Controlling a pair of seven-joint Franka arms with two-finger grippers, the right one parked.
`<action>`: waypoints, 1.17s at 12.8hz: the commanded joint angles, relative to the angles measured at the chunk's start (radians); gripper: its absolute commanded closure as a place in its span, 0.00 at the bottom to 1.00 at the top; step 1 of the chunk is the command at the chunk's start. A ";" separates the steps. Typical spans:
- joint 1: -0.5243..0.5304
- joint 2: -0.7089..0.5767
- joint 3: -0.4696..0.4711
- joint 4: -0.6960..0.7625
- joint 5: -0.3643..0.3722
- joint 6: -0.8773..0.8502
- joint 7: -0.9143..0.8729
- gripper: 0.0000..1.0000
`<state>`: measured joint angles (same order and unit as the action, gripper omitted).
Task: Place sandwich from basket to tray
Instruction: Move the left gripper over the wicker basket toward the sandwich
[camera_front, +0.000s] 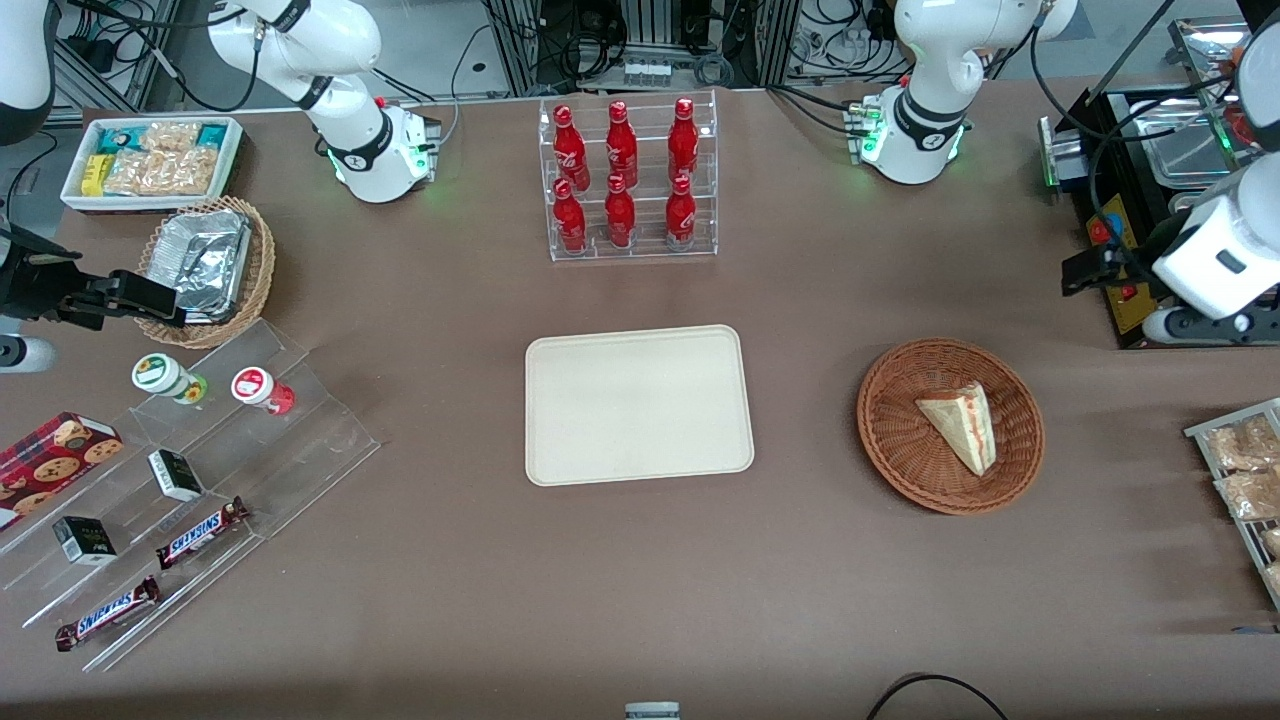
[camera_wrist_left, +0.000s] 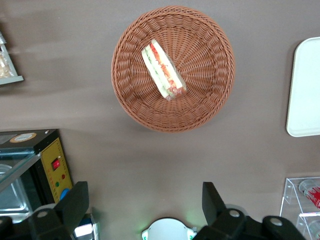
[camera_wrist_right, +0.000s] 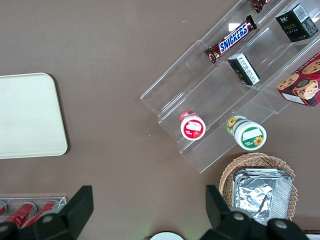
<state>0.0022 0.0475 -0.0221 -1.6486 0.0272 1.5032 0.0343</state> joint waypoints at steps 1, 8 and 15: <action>0.010 -0.006 0.002 -0.092 -0.012 0.098 0.000 0.00; 0.010 0.117 0.002 -0.212 -0.013 0.336 -0.106 0.00; 0.009 0.146 0.001 -0.280 -0.055 0.512 -0.345 0.00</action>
<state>0.0079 0.1996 -0.0180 -1.9167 -0.0024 1.9828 -0.2231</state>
